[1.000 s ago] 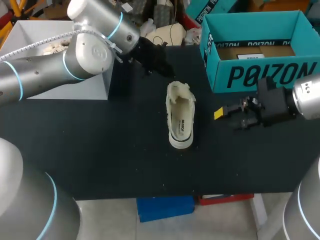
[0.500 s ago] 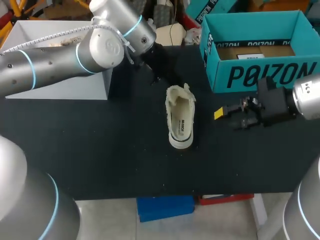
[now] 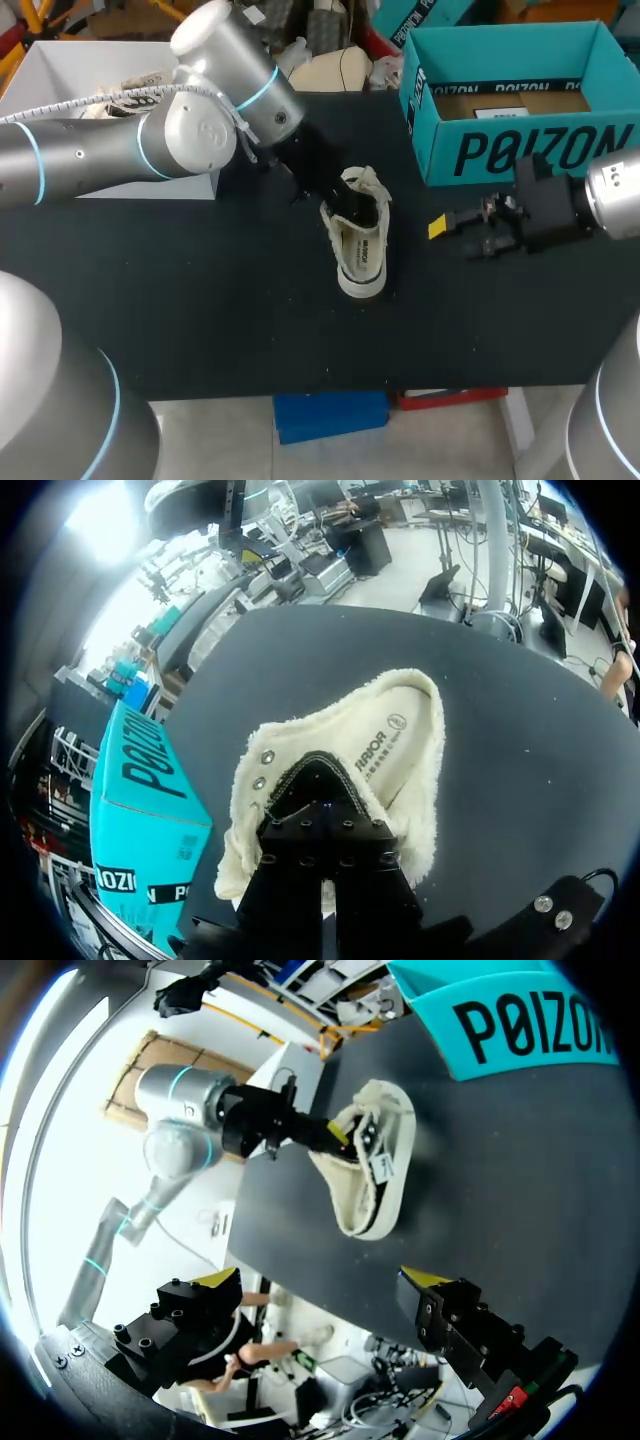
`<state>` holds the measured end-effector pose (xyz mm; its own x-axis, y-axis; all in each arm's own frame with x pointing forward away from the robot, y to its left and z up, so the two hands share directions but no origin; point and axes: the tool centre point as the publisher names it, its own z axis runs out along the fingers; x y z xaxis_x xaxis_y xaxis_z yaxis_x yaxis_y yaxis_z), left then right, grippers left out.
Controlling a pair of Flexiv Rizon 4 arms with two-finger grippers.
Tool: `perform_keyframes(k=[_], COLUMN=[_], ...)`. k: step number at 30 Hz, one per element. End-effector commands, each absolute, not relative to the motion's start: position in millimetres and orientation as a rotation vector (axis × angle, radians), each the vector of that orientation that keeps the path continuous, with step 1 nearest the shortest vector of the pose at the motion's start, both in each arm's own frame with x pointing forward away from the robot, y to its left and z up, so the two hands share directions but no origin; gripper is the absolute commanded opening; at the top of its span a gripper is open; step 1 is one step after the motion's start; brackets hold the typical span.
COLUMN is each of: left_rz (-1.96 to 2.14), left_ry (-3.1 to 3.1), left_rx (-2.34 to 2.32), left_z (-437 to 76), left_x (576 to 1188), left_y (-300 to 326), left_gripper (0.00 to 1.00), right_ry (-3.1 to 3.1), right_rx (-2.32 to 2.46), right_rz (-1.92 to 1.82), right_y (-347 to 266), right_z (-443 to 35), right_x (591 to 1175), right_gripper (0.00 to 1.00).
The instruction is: Take the shoe out of the shoebox, open the shoe tongue, remove and reinsert the insole, then place the shoe into the shoebox
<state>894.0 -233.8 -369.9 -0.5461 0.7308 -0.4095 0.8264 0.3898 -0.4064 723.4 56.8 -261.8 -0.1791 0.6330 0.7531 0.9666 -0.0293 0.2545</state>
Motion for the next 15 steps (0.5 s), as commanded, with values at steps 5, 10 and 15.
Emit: perform_keyframes(k=[5,10,15], left_rz=[-0.826,-0.771,-0.782], left_ry=[2.466,2.427,2.368], left_rx=[1.443,1.469,1.525], left_z=[-365,-353,-357], left_x=[899,911,910], left_y=[-248,-249,-265], left_gripper=[0.00,0.00,0.00], right_ry=[-1.838,-1.838,-1.838], right_rx=[-1.674,-1.674,-1.674], right_rz=[-1.074,-1.074,-1.074], right_y=[57,57,57], right_z=[-261,-261,-261], right_x=[724,724,724], right_gripper=[1.00,1.00,1.00])
